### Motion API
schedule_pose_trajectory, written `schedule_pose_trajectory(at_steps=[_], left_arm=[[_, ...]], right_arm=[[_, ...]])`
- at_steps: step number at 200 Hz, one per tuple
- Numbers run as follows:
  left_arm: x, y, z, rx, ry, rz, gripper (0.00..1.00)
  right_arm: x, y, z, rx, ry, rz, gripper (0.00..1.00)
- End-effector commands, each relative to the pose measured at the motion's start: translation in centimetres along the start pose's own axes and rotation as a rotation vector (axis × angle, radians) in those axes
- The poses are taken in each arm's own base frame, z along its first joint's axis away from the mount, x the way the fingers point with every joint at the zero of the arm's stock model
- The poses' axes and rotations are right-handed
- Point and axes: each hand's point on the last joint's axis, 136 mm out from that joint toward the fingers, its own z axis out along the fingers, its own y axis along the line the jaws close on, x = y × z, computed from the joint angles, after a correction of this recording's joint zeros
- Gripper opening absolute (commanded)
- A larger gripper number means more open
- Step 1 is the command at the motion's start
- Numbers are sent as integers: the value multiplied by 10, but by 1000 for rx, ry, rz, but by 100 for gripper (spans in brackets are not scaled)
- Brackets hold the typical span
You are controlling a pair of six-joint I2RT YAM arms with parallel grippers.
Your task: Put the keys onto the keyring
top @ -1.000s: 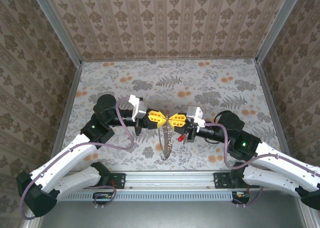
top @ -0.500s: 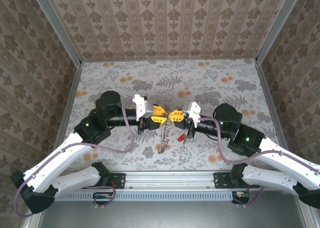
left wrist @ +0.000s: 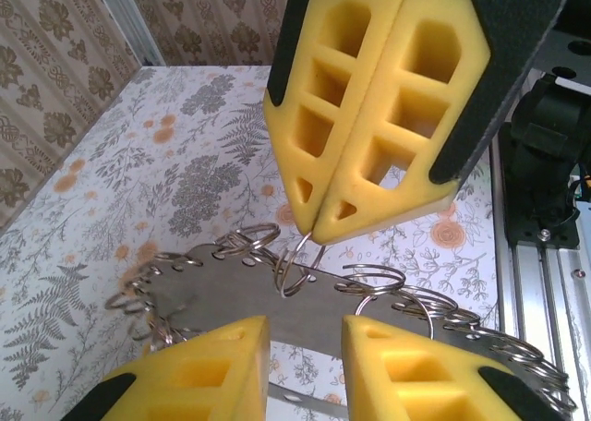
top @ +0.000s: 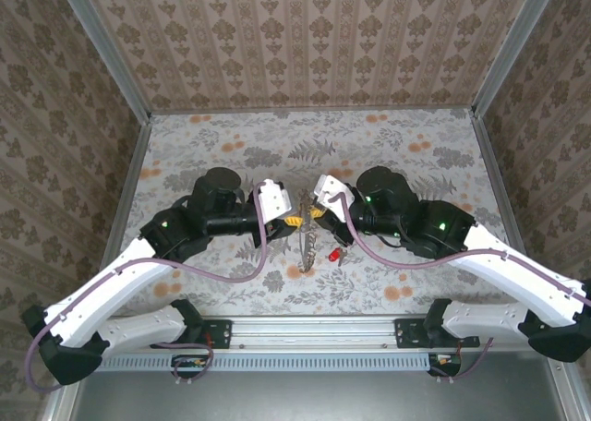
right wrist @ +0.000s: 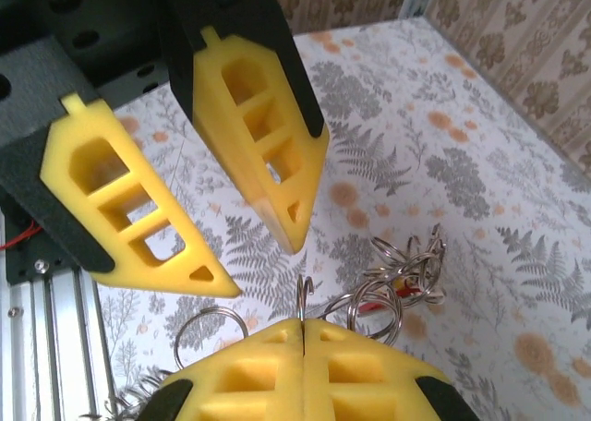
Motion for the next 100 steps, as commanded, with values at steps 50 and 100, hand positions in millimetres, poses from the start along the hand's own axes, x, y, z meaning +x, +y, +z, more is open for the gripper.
schedule_pose_trajectory(at_steps=[50, 100], left_arm=[[-17, -11, -1, 74, -47, 46, 28], [-23, -22, 3, 142, -75, 53, 27]], right_arm=[[-12, 8, -12, -56, -14, -75, 0], [-16, 15, -10, -98, -30, -93, 0]])
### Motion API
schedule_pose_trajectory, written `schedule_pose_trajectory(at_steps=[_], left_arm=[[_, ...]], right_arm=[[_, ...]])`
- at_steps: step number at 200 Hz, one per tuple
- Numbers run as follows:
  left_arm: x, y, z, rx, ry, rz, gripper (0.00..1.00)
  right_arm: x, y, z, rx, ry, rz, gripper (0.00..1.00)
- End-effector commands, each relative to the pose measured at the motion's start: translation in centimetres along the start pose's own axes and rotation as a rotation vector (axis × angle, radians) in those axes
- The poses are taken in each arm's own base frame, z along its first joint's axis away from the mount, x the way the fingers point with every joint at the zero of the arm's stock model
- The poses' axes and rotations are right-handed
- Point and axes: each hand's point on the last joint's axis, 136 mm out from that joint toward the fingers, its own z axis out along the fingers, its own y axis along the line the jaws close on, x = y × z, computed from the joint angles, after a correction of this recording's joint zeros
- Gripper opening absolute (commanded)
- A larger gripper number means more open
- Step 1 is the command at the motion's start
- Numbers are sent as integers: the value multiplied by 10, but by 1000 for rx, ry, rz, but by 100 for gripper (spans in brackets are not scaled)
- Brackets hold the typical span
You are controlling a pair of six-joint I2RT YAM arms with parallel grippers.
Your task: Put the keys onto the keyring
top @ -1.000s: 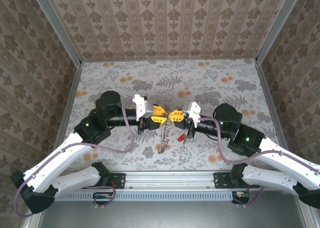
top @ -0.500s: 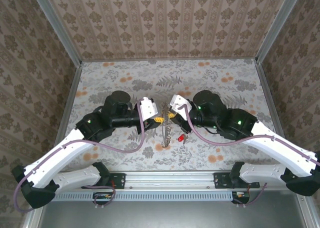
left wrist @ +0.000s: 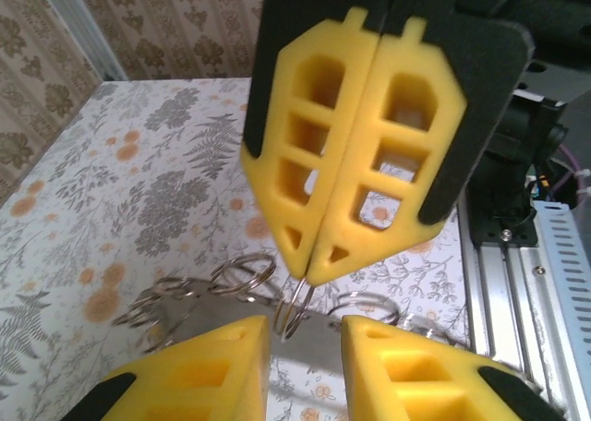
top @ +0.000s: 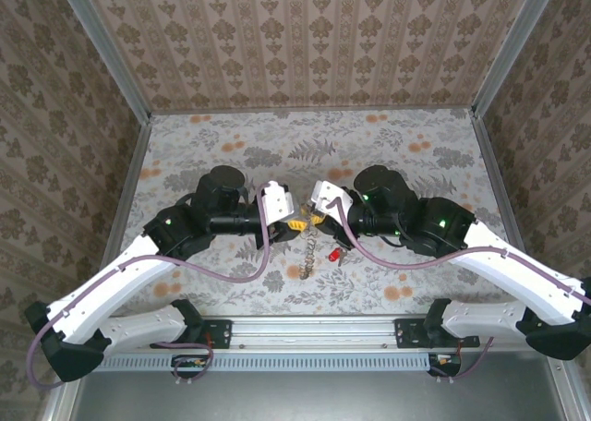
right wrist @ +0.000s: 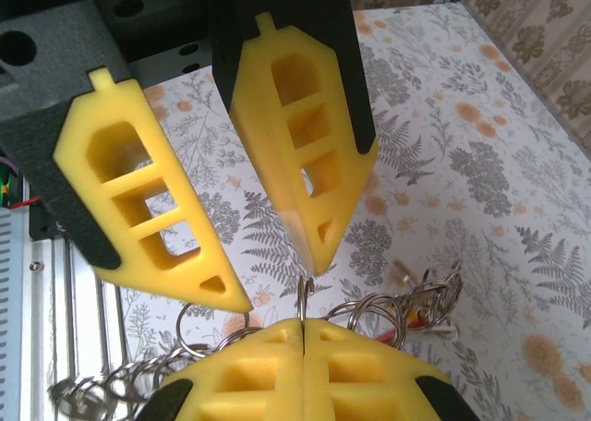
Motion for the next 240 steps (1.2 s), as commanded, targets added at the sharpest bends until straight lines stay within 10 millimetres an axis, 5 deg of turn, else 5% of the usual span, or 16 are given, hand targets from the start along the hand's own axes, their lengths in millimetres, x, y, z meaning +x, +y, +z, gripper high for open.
schedule_pose_trajectory(at_steps=[1, 39, 79, 126, 152, 188, 240], left_arm=[[-17, -7, -1, 48, -48, 41, 27], [-14, -6, 4, 57, -30, 38, 25], [-14, -10, 5, 77, -43, 43, 0], [-13, -12, 1, 78, -44, 41, 0], [-15, -12, -4, 62, -76, 45, 0], [-23, -18, -16, 101, -158, 33, 0], [-34, -29, -33, 180, -269, 12, 0]], right_arm=[[-21, 2, -9, -24, -68, -29, 0], [-23, 7, -12, -48, -95, -39, 0], [-22, 8, -12, -50, -96, -41, 0], [-22, 2, -20, 2, -133, -37, 0], [-21, 3, -33, 30, -237, 0, 36], [14, -12, -46, 143, -253, 144, 62], [93, -41, -19, 281, -95, 505, 69]])
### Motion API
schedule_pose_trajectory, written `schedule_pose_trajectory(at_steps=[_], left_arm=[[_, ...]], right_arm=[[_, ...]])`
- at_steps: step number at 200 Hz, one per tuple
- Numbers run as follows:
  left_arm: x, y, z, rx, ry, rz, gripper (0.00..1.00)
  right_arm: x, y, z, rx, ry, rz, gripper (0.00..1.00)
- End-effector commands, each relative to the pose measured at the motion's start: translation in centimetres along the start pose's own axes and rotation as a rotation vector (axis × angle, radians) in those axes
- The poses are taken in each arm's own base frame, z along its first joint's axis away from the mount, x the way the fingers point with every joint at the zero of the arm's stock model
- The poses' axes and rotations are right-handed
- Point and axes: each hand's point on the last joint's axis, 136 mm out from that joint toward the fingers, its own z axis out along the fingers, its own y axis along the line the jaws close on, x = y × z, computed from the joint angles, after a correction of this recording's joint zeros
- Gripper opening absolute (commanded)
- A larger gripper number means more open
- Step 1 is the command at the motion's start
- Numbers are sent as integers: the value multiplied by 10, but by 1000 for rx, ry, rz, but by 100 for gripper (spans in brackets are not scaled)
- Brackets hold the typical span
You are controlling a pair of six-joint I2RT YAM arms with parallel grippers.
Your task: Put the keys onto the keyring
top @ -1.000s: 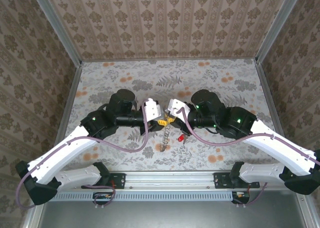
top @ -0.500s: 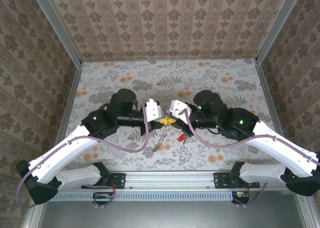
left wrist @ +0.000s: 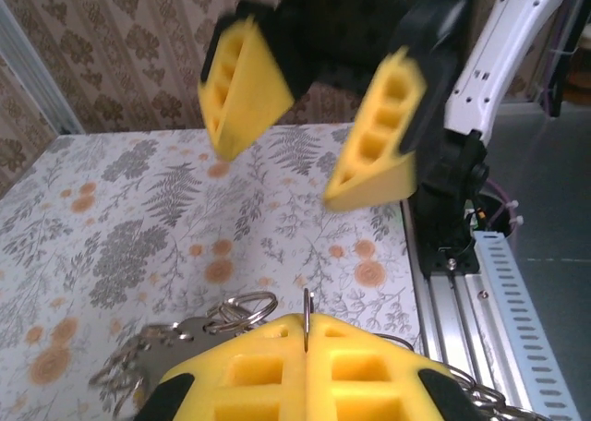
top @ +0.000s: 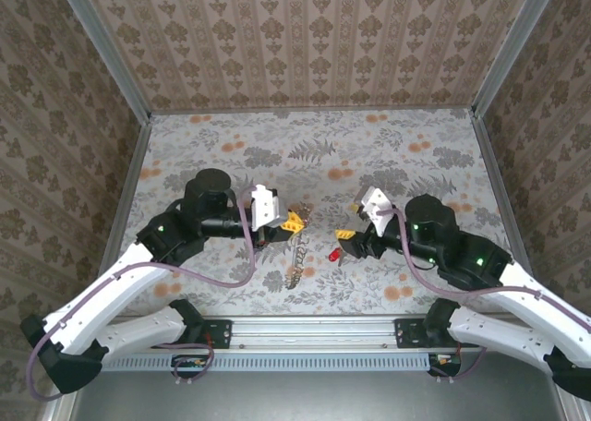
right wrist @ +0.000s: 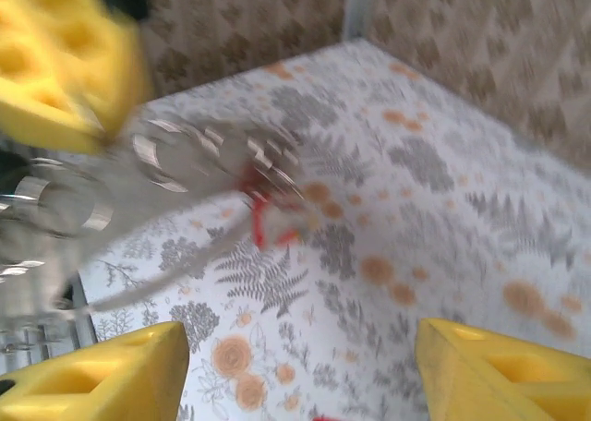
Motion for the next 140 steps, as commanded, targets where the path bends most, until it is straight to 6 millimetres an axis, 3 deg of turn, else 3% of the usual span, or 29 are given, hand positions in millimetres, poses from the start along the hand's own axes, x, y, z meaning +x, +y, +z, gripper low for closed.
schedule_pose_trajectory(at_steps=[1, 50, 140], left_arm=[[-27, -14, -12, 75, -128, 21, 0], [-33, -25, -21, 132, -185, 1, 0], [-34, -18, -25, 126, -215, -26, 0]], right_arm=[[35, -26, 14, 120, 78, 218, 69], [106, -53, 35, 217, 222, 470, 72], [166, -47, 76, 177, 402, 554, 71]])
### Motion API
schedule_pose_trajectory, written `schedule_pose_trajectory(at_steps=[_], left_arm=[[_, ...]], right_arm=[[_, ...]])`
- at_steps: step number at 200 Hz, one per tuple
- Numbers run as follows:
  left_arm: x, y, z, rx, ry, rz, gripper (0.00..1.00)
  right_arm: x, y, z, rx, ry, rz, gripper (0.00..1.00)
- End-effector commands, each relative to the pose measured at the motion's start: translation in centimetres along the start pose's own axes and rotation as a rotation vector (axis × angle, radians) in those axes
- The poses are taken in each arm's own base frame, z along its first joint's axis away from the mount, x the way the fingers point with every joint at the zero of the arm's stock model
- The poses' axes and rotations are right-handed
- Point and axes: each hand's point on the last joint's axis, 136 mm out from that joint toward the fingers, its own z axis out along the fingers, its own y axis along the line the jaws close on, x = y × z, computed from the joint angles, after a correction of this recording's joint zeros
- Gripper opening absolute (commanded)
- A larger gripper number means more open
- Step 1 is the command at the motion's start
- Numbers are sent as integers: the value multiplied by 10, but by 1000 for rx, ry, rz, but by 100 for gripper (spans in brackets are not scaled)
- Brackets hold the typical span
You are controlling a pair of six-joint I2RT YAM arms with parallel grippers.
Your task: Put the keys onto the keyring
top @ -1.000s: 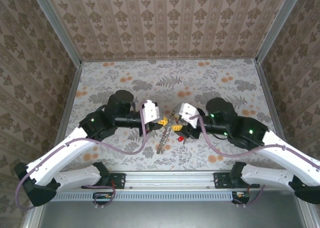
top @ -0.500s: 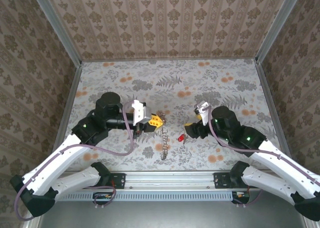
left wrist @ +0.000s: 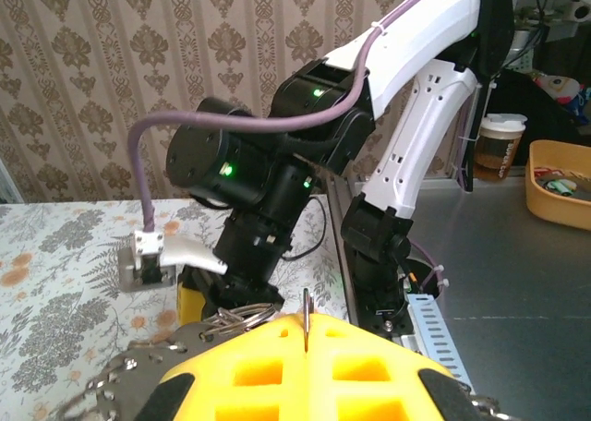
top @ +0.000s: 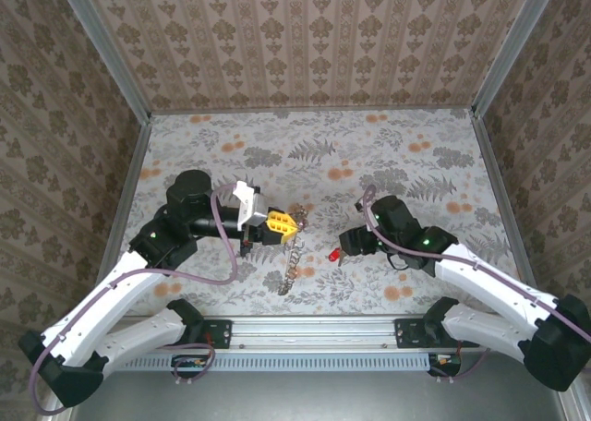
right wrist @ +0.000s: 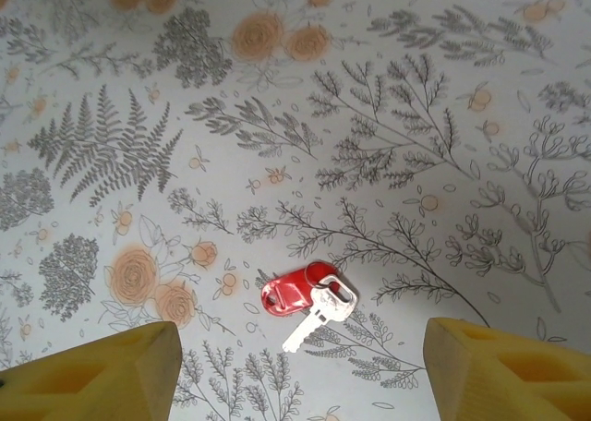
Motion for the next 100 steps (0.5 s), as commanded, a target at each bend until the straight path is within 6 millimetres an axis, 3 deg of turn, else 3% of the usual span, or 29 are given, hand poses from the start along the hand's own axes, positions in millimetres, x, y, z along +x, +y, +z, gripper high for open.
schedule_pose_trajectory(at_steps=[1, 27, 76, 100], left_arm=[[-10, -2, -4, 2, -41, 22, 0], [0, 18, -6, -116, -7, -11, 0], [45, 65, -24, -431, 75, -122, 0], [60, 72, -29, -490, 91, -153, 0]], right_arm=[[5, 3, 11, -30, 18, 32, 71], [17, 3, 25, -39, 86, 43, 69], [42, 1, 45, -20, 197, 65, 63], [52, 3, 51, 4, 242, 52, 62]])
